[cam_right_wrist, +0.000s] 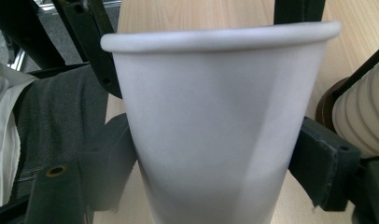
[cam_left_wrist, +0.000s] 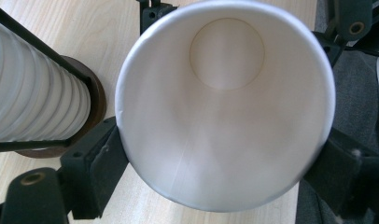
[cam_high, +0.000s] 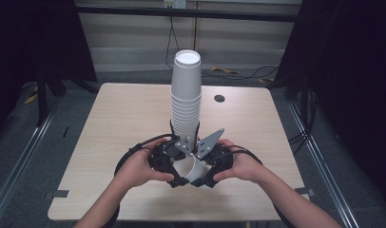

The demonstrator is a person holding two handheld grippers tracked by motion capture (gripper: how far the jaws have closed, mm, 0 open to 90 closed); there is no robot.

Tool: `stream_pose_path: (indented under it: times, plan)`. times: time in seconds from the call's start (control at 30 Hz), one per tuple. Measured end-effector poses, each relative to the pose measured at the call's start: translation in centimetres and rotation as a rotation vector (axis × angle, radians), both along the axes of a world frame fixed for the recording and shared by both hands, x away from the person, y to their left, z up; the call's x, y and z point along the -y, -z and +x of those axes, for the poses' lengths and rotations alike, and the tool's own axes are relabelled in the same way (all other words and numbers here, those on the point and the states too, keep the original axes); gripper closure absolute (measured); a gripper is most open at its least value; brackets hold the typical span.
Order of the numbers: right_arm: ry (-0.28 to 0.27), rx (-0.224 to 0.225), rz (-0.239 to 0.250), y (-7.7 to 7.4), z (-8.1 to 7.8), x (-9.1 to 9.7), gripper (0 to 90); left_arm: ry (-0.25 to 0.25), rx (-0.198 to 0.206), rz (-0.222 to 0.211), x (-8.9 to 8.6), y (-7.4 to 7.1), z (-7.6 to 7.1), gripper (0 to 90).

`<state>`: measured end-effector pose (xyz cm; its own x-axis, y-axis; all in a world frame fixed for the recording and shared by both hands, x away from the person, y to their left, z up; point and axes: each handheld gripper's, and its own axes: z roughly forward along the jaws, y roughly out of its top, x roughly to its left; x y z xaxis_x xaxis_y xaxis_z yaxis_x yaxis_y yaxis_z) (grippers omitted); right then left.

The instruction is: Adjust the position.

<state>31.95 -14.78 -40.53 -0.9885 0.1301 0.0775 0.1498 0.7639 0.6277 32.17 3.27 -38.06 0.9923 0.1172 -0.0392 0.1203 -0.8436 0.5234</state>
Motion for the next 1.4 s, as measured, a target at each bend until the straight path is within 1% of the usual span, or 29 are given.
stream_pose_path:
  times: [0.03,0.07,0.17,0.23,0.3,0.33,0.37,0.4,0.43,0.47,0.53,0.6,0.67,0.7,0.73,0.8,0.83,0.87,0.9,0.93,0.97,1.03,1.07,1.13,1.17,1.2,1.23,1.3,1.4]
  plan:
    - [0.002,0.006,0.004,0.0,0.0,0.0,21.6,0.008,-0.007,0.007,0.0,-0.1,0.1,14.3]
    - [-0.001,-0.001,0.005,0.1,0.0,0.0,21.7,-0.008,-0.013,-0.004,0.0,0.1,0.0,14.3]
    - [-0.004,0.002,0.0,0.2,-0.1,0.0,22.0,-0.002,-0.011,0.004,0.0,0.1,0.0,14.4]
    - [-0.007,0.002,0.01,0.3,0.0,0.1,22.4,-0.016,-0.022,-0.009,0.0,0.3,-0.1,14.6]
    - [-0.004,0.009,0.012,0.4,-0.1,0.1,22.4,-0.007,-0.014,-0.003,0.0,0.3,0.0,14.4]
    - [-0.005,0.01,0.014,0.4,-0.1,0.2,22.5,-0.012,-0.011,-0.009,0.0,0.3,0.0,14.3]
    - [-0.006,0.016,0.016,0.4,0.0,0.2,22.5,-0.011,-0.011,-0.011,-0.1,0.3,0.0,14.2]
    - [-0.001,0.012,0.019,0.4,0.0,0.2,22.5,-0.01,-0.015,-0.01,-0.1,0.3,0.0,14.1]
    - [-0.005,0.01,0.018,0.4,0.0,0.2,22.5,-0.01,-0.003,-0.014,0.0,0.3,0.0,13.9]
    - [-0.006,0.021,0.018,0.4,0.0,0.2,22.5,-0.005,0.0,-0.003,-0.1,0.1,0.1,13.6]
    - [-0.011,0.026,0.023,0.3,0.1,0.3,22.4,-0.004,0.017,-0.005,-0.1,0.1,0.1,13.2]
    - [-0.009,0.028,0.027,0.3,0.1,0.4,22.4,0.001,0.02,-0.009,-0.1,0.0,0.1,12.9]
    - [-0.001,0.034,0.03,0.3,0.1,0.4,22.5,-0.012,0.014,-0.021,0.0,0.1,0.0,12.9]
    - [-0.006,0.03,0.027,0.2,0.1,0.5,22.5,-0.005,0.024,-0.014,0.0,0.1,0.1,12.9]
    - [-0.007,0.04,0.026,0.2,0.1,0.5,22.6,-0.003,0.021,-0.007,0.0,0.0,0.1,12.8]
    - [-0.011,0.029,0.019,0.3,0.1,0.6,22.6,-0.008,0.026,-0.006,0.0,0.0,0.0,12.7]
    - [-0.013,0.036,0.023,0.3,0.1,0.6,22.7,-0.008,0.025,-0.006,0.0,0.0,0.0,12.4]
    - [-0.004,0.022,0.028,0.4,0.1,0.7,22.7,-0.021,0.021,-0.019,0.0,0.0,0.0,11.7]
    - [-0.008,0.029,0.023,0.4,0.2,0.8,22.7,-0.02,0.022,-0.021,-0.1,-0.1,0.1,11.8]
    - [-0.007,0.036,0.02,0.4,0.2,0.9,22.8,-0.019,0.019,-0.035,-0.2,-0.1,0.1,11.2]
    - [-0.011,0.029,0.03,0.4,0.2,1.0,22.7,-0.013,0.016,-0.046,-0.4,-0.2,0.1,11.1]
    - [-0.01,0.042,0.024,0.5,0.2,1.2,22.7,-0.025,-0.003,-0.05,-0.6,-0.3,0.3,10.6]
    - [-0.006,0.03,0.032,0.5,0.2,1.3,22.7,-0.031,0.0,-0.049,-0.7,-0.3,0.3,10.7]
    - [-0.005,0.038,0.027,0.6,0.3,1.4,22.6,-0.039,-0.011,-0.04,-0.8,-0.2,0.4,10.9]
    - [-0.002,0.045,0.017,0.6,0.3,1.5,22.6,-0.045,-0.009,-0.037,-0.9,-0.1,0.4,10.9]
    - [0.001,0.049,0.019,0.7,0.3,1.5,22.6,-0.047,-0.013,-0.044,-1.1,-0.1,0.4,10.4]
    - [0.0,0.043,0.025,0.8,0.4,1.7,22.6,-0.047,-0.014,-0.053,-1.3,-0.1,0.5,10.7]
    - [0.003,0.041,0.027,1.0,0.4,2.0,22.5,-0.061,-0.015,-0.053,-1.7,-0.1,0.6,11.2]
    - [0.029,0.031,0.042,1.3,0.5,2.8,22.2,-0.072,-0.026,-0.052,-2.1,0.2,0.6,11.2]
